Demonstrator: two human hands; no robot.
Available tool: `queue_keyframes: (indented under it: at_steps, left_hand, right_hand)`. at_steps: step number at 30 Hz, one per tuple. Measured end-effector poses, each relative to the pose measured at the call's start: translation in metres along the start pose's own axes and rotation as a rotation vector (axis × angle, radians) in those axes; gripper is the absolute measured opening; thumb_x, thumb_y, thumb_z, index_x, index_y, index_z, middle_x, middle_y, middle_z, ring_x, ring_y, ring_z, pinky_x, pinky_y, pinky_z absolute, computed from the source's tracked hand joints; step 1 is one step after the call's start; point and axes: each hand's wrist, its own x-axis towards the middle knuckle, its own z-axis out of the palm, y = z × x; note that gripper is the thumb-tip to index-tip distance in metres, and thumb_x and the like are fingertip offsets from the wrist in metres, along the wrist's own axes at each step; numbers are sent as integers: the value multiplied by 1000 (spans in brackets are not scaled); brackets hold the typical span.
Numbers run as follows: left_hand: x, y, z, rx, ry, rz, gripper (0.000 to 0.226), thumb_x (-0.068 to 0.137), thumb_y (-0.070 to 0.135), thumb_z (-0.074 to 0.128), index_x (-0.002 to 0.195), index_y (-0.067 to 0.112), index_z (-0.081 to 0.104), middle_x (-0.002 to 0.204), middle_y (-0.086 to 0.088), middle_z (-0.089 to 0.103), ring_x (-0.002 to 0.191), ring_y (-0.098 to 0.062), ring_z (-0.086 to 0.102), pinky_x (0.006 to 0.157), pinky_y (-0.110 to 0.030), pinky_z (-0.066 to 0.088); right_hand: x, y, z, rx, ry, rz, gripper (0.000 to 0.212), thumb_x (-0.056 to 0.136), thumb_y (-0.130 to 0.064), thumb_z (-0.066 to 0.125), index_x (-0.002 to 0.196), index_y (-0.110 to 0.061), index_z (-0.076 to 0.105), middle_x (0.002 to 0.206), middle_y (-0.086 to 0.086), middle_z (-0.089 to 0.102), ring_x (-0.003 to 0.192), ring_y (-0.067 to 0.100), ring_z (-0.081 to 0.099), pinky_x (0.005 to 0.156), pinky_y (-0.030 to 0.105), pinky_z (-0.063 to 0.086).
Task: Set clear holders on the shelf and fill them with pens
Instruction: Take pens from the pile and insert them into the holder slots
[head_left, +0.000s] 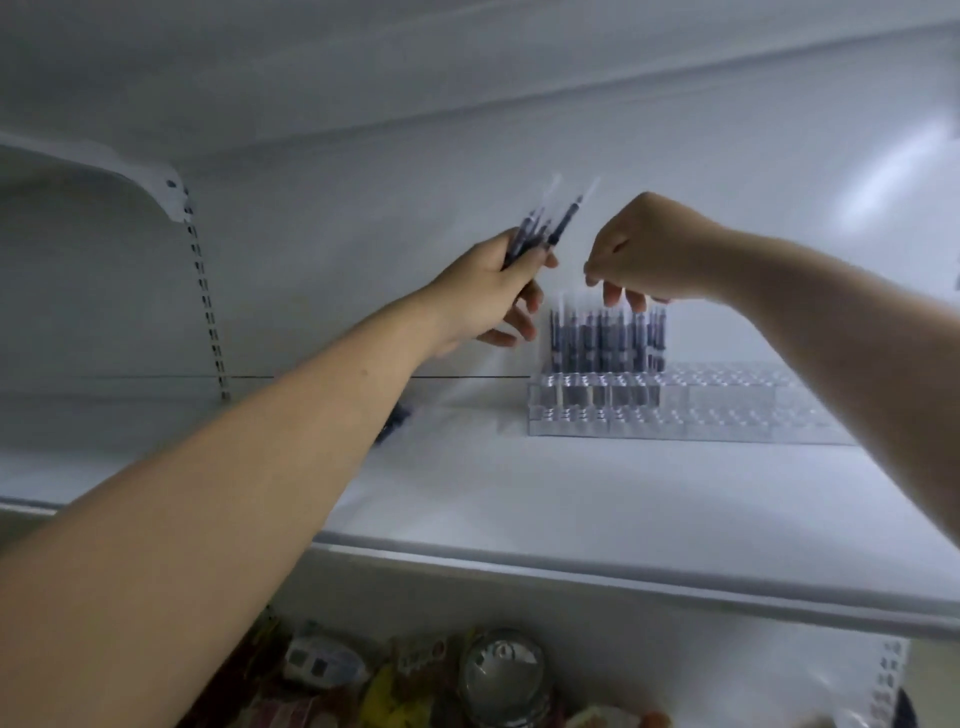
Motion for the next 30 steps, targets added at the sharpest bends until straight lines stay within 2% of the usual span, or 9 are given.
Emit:
queue_keyframes:
  at_steps: [5, 7, 11, 15, 19, 22, 26, 30]
  left_hand:
    - [30, 30, 55, -142, -194, 42, 25, 111, 46, 43, 118, 27, 57, 82, -1, 57, 74, -23, 67, 73, -44, 63]
    - [36, 38, 71, -130, -225, 67, 28, 111, 47, 41, 119, 26, 57, 82, 1, 56, 74, -19, 65, 66, -36, 60]
    - [42, 34, 92, -156, -229, 83, 28, 111, 47, 40, 119, 26, 58, 77, 4, 57, 71, -15, 60, 56, -26, 44]
    - [42, 17, 94, -335, -239, 82, 23, 112, 34, 45, 118, 16, 58, 76, -1, 56, 69, -16, 52, 50, -25, 32]
    - [38, 7, 91, -396, -246, 68, 22, 112, 28, 47, 115, 9, 57, 75, -4, 56, 67, -16, 45, 46, -25, 27]
    - [33, 4, 90, -434, -271, 69, 20, 113, 24, 46, 115, 8, 56, 76, -5, 58, 66, -15, 43, 44, -23, 28]
    - [31, 5, 92, -446, -303, 72, 23, 113, 24, 44, 120, 5, 56, 83, -11, 67, 64, -16, 46, 43, -23, 29]
    - [31, 1, 92, -383, -299, 88, 25, 113, 25, 46, 122, 4, 57, 94, -15, 77, 68, -22, 55, 42, -24, 31]
  right_hand:
    - [-19, 64, -27, 137, 227, 83, 20, 90, -8, 62, 78, -9, 78, 64, 6, 74, 42, 16, 56, 41, 22, 40]
    - [-24, 81, -28, 221, 326, 78, 19, 87, -7, 60, 78, -7, 77, 61, 7, 72, 42, 17, 55, 43, 23, 40]
    - [-32, 103, -14, 341, 499, 40, 19, 86, -9, 58, 81, -7, 76, 61, 7, 71, 45, 21, 55, 46, 24, 42]
    - [-33, 102, -7, 549, 434, 10, 19, 92, -4, 57, 91, -6, 76, 72, 9, 72, 57, 24, 58, 47, 28, 38]
    - [-35, 90, -6, 806, 375, -37, 16, 96, -2, 59, 88, -6, 72, 81, 15, 69, 67, 27, 61, 53, 33, 39]
    - [-36, 87, 0, 785, 358, -58, 11, 98, -10, 69, 90, -4, 73, 85, 16, 71, 74, 28, 67, 59, 36, 47]
    - [-37, 87, 5, 764, 368, -65, 27, 99, -17, 71, 103, 10, 69, 93, 28, 73, 85, 32, 74, 70, 37, 53]
    - [-38, 87, 2, 835, 452, -8, 17, 105, -14, 61, 100, 1, 67, 91, 17, 74, 84, 30, 75, 73, 37, 55]
